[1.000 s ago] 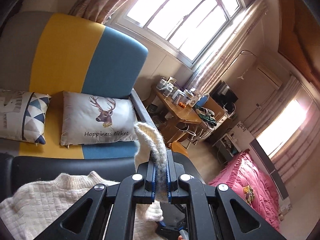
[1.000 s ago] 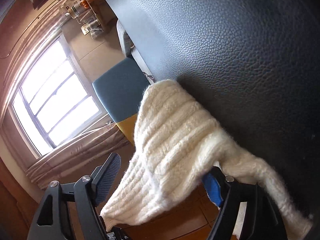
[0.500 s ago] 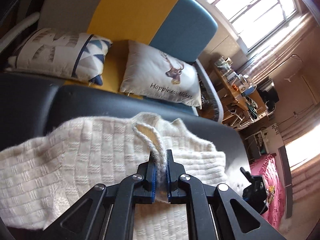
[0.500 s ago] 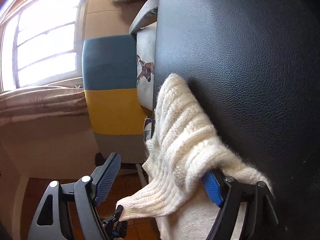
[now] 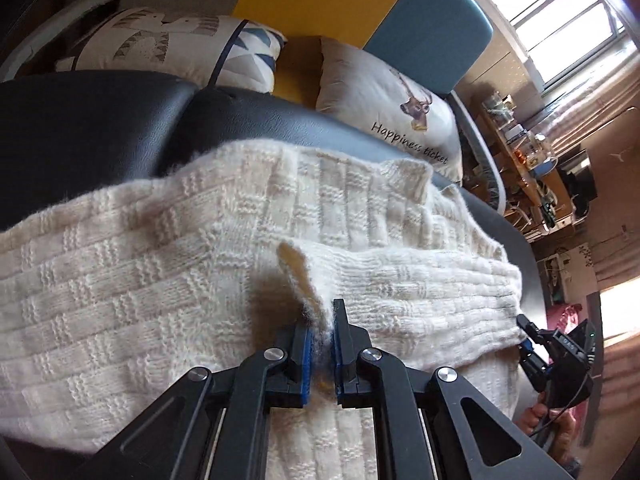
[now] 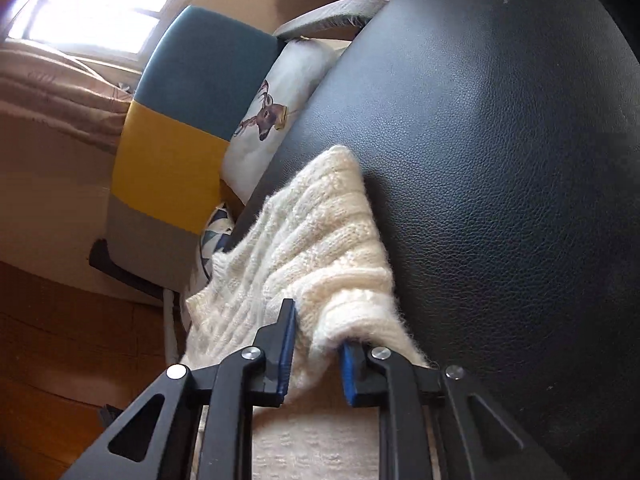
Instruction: Fold clothes
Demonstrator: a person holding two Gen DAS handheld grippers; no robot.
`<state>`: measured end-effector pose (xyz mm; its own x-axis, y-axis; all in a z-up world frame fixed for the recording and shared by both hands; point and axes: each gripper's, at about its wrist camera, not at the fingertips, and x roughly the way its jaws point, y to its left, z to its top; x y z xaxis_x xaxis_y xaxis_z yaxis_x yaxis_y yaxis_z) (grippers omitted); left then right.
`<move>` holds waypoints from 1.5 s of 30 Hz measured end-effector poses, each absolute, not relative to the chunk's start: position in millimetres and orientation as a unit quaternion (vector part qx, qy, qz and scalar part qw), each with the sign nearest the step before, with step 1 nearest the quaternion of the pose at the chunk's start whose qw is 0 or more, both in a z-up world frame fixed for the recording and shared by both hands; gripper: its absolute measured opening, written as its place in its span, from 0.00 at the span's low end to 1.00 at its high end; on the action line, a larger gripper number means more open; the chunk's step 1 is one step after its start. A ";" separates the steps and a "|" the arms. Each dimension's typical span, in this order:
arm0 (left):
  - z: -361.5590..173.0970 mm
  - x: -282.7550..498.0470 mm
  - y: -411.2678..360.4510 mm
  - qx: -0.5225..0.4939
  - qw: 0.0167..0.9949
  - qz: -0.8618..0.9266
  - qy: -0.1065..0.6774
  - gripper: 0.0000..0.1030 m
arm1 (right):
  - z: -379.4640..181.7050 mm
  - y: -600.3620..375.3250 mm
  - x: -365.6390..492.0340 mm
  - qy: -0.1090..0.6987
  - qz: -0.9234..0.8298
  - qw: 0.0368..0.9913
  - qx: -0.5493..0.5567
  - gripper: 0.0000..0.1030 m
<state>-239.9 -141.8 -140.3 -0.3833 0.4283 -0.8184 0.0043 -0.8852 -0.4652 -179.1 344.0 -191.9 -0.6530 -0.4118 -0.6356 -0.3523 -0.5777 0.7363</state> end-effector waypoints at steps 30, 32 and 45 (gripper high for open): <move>-86.6 -214.2 -168.6 -0.490 0.091 0.838 -0.223 0.43 | -160.6 382.5 -137.2 -0.454 -0.778 0.073 0.429 0.30; -84.1 -212.3 -151.2 -0.493 0.116 0.838 -0.205 0.44 | -143.1 383.5 -130.2 -0.410 -0.813 0.056 0.410 0.30; -120.2 -241.5 13.8 -0.559 0.189 0.808 -0.007 0.41 | -158.6 316.0 -179.2 -0.092 -0.840 0.082 0.528 0.26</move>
<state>-241.5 13.8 -120.2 -0.3047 0.3124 -0.8998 -0.2977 -0.9286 -0.2216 -179.2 316.0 -158.6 -0.4279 -0.2356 -0.8726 0.0415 -0.9695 0.2414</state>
